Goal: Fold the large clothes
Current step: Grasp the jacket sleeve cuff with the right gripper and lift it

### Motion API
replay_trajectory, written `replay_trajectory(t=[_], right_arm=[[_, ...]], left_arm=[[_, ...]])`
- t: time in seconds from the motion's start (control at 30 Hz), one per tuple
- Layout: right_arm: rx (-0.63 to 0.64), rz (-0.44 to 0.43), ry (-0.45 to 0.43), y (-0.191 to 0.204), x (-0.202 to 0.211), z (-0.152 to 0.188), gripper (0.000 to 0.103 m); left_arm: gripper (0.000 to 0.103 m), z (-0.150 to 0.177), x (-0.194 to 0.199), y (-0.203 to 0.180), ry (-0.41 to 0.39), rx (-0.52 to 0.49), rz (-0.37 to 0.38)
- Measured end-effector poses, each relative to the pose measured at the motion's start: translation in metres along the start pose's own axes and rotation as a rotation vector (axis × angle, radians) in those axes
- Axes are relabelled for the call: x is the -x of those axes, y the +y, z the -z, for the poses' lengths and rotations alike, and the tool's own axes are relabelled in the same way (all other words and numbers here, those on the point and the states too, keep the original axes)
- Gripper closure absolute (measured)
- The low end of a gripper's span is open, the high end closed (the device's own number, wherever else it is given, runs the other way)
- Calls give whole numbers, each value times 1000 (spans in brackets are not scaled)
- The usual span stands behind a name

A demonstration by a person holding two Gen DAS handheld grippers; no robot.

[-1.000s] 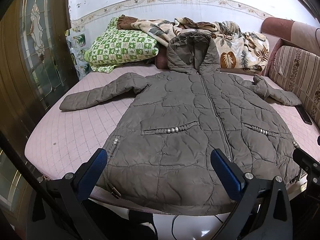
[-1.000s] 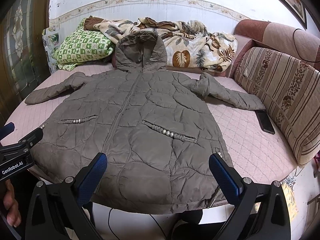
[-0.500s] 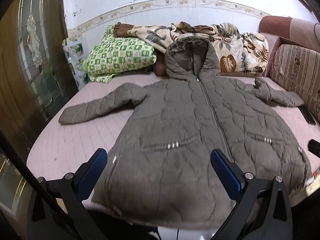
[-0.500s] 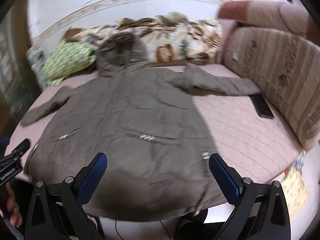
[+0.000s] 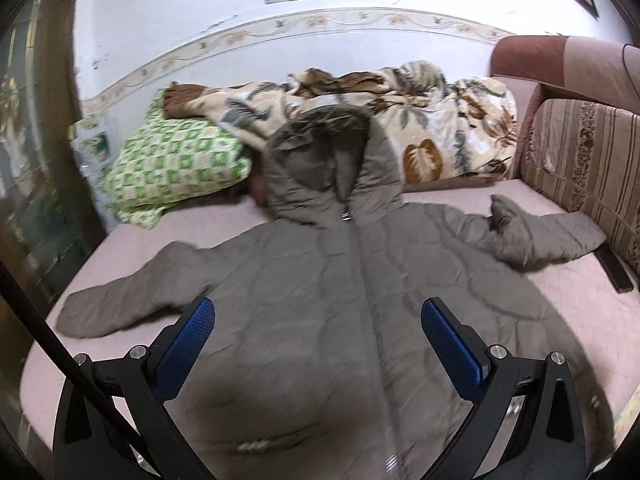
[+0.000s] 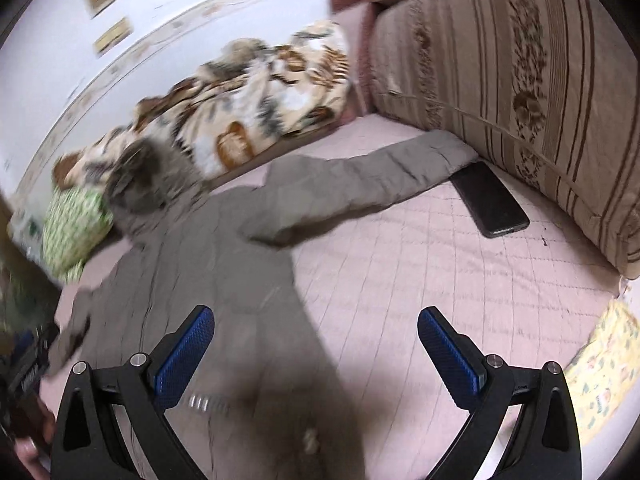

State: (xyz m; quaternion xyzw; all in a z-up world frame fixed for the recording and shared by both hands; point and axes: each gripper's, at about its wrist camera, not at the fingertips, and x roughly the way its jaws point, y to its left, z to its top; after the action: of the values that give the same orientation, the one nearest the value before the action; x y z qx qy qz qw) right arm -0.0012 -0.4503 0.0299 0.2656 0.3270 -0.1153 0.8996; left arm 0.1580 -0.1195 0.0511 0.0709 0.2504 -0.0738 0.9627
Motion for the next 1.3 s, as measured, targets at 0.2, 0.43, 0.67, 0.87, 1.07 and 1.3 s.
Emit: replay_trajectory(t=[0.2, 0.43, 0.67, 0.87, 1.07, 1.3], right_arm=[[-151, -46, 1, -46, -58, -52, 1], [-435, -117, 33, -120, -129, -76, 41], [-660, -123, -15, -174, -178, -102, 41], [-677, -34, -5, -179, -216, -126, 52], [-609, 13, -10, -180, -245, -151, 66], [-574, 3, -65, -177, -239, -157, 95]], left_arm=[[0, 24, -39, -14, 53, -56, 24], [0, 41, -66, 10, 121, -27, 27], [0, 48, -97, 32, 218, 35, 41], [0, 48, -106, 35, 237, 50, 41], [0, 47, -110, 33, 241, 34, 46], [0, 48, -116, 30, 261, 21, 56]])
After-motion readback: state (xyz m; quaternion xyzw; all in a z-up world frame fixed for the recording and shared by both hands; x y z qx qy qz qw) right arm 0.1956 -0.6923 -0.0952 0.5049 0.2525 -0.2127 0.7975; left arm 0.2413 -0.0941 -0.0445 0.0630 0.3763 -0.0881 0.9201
